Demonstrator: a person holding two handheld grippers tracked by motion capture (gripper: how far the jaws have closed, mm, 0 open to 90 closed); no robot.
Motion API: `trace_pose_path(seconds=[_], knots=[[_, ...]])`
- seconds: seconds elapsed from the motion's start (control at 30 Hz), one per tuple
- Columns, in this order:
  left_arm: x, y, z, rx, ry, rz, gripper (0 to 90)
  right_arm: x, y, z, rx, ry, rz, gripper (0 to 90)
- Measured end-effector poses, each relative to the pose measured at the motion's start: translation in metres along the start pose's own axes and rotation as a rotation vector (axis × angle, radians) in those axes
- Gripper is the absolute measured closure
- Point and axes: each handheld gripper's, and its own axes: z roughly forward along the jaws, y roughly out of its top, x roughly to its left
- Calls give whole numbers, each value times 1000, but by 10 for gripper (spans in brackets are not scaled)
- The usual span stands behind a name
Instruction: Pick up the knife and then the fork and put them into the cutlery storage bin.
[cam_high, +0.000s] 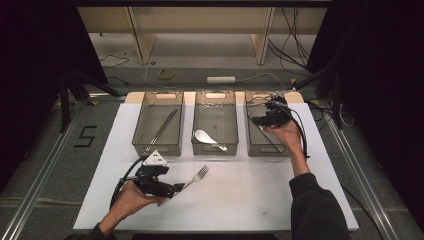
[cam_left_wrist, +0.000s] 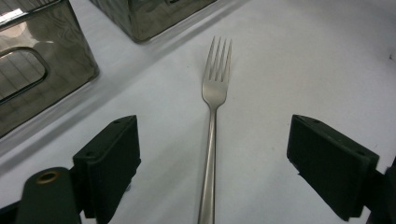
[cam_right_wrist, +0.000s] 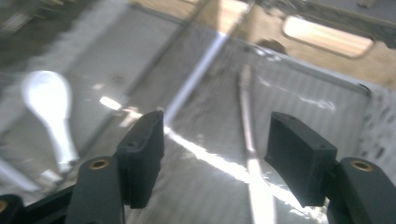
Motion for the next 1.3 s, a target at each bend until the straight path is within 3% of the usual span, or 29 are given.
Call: trace_pose_path(seconds=[0.27,0.47,0.6,1.0,1.23,1.3], knots=[[2,2,0,36,-1,-3,185,27,-17,-35,-111,109,-47,322],[3,4,1,65,2,4,190,43,-34,-52,-165,133,-72,297],[4,6,1,90,-8,3,193,54,-54,-65,-205,173,-72,289],[-1,12,5,169,0,45,213,70,-98,-74,-261,267,-73,266],[-2,14,6,217,-7,57,236,81,-112,-77,-260,289,-87,260],[-4,15,6,243,0,77,284,87,-118,-77,-250,303,-92,259]])
